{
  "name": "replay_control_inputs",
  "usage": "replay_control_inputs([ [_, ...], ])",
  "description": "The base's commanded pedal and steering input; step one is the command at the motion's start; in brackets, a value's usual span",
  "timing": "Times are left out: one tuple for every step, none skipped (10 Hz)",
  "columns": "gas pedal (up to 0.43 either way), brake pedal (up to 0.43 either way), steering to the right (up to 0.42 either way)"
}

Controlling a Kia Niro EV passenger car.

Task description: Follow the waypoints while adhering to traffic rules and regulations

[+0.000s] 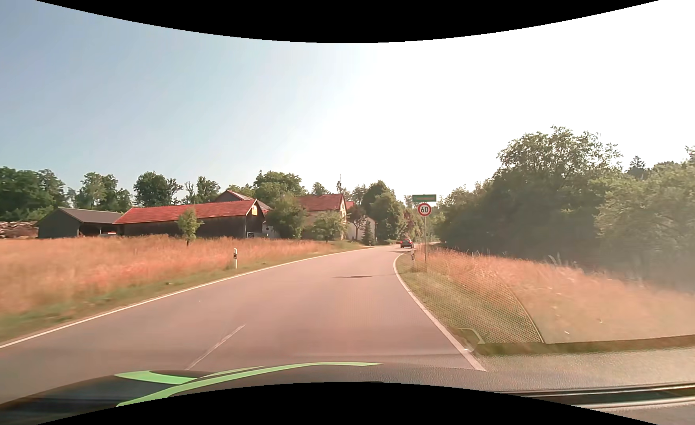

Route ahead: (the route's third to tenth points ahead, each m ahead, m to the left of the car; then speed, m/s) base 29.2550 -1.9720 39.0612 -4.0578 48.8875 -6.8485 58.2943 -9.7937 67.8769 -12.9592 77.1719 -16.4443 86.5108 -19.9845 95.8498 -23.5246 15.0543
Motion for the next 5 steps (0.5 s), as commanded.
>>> replay_control_inputs([
  [0.0,0.0,0.026],
  [0.0,0.0,0.027],
  [0.0,0.0,0.029],
  [0.0,0.0,0.029],
  [0.0,0.0,0.03],
])
